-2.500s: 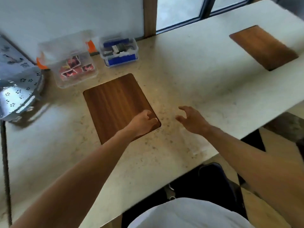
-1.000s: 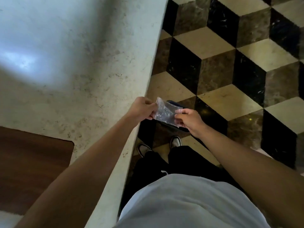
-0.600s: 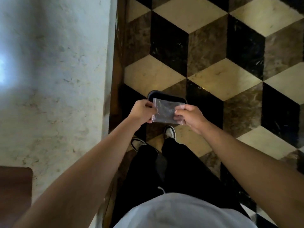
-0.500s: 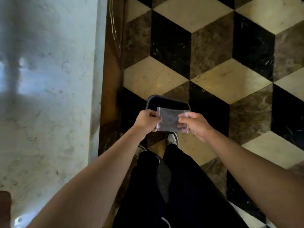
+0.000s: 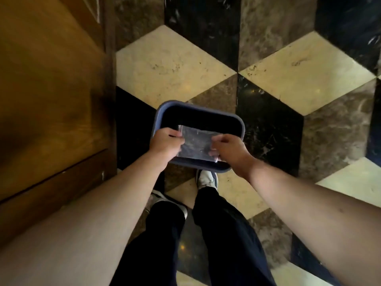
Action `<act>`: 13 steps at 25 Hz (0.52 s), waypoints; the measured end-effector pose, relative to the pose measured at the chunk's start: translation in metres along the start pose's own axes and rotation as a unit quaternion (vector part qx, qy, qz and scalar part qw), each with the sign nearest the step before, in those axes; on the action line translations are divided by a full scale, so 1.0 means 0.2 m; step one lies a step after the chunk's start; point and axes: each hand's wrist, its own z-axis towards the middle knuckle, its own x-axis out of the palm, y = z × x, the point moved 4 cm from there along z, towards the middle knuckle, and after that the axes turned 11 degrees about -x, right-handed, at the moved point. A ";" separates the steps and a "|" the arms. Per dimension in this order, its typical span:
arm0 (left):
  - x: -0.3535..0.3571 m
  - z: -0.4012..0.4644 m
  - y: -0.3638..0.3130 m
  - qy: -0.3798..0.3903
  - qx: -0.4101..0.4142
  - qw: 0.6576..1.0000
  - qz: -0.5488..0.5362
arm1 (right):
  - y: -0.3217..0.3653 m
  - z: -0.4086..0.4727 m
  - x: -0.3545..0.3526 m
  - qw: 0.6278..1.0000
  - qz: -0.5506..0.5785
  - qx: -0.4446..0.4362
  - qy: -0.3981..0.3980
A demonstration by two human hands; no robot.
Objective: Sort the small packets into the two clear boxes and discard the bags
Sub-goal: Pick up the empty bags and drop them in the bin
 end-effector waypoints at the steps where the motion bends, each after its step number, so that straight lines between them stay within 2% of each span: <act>1: 0.02 0.07 -0.01 0.005 -0.002 1.000 0.003 | -0.03 0.06 0.01 1.000 0.009 0.002 -0.005; 7: 0.12 0.34 0.02 0.025 -0.006 0.999 0.029 | -0.18 0.30 0.08 0.999 0.046 0.020 -0.019; 13: 0.11 0.37 0.05 0.017 0.018 0.995 0.101 | -0.22 0.33 0.06 0.991 -0.134 0.026 -0.004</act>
